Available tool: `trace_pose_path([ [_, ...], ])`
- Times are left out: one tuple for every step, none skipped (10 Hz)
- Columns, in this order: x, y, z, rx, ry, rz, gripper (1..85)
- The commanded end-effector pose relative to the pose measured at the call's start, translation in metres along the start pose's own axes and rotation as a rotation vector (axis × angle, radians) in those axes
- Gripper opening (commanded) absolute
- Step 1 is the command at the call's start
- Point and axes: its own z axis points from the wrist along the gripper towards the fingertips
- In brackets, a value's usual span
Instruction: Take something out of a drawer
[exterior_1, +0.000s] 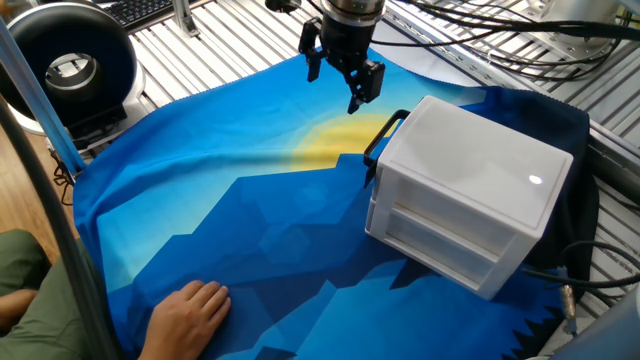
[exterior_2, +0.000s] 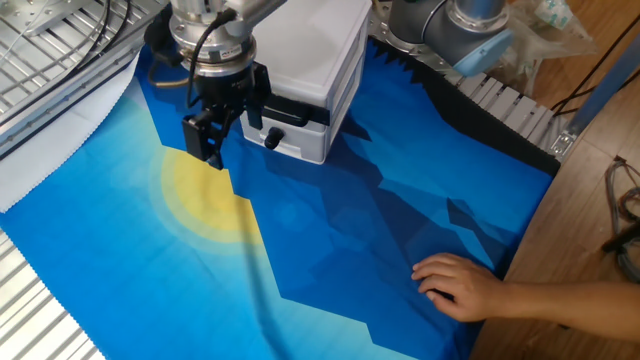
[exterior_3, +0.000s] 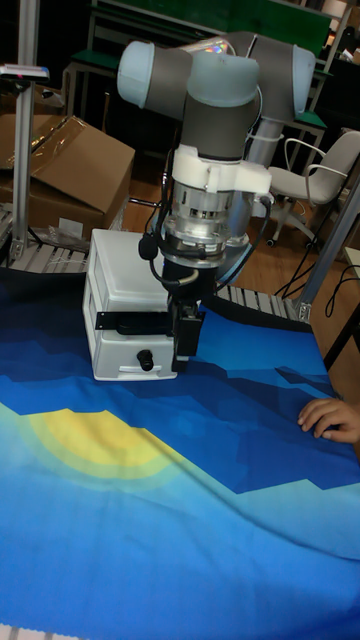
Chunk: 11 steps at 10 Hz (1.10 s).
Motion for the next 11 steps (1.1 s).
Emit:
trace_pose_path([
  [-0.002, 0.001, 0.006, 0.054, -0.028, 0.043, 85.0],
  [0.003, 0.006, 0.004, 0.056, -0.034, 0.047, 85.0],
  [0.007, 0.012, 0.003, 0.055, -0.036, 0.049, 85.0],
  [0.011, 0.017, 0.004, 0.046, -0.029, 0.052, 85.0],
  [0.017, 0.021, 0.005, 0.041, -0.013, 0.05, 85.0],
  [0.02, 0.024, 0.006, 0.033, -0.004, 0.053, 85.0],
  [0.022, 0.026, 0.007, 0.026, 0.003, 0.055, 85.0],
  [0.023, 0.026, 0.008, 0.024, 0.009, 0.057, 85.0],
  [0.023, 0.024, 0.008, 0.027, 0.012, 0.063, 85.0],
  [0.035, -0.004, 0.004, 0.134, 0.058, 0.032, 85.0],
  [0.037, -0.003, 0.004, 0.132, 0.068, 0.044, 85.0],
])
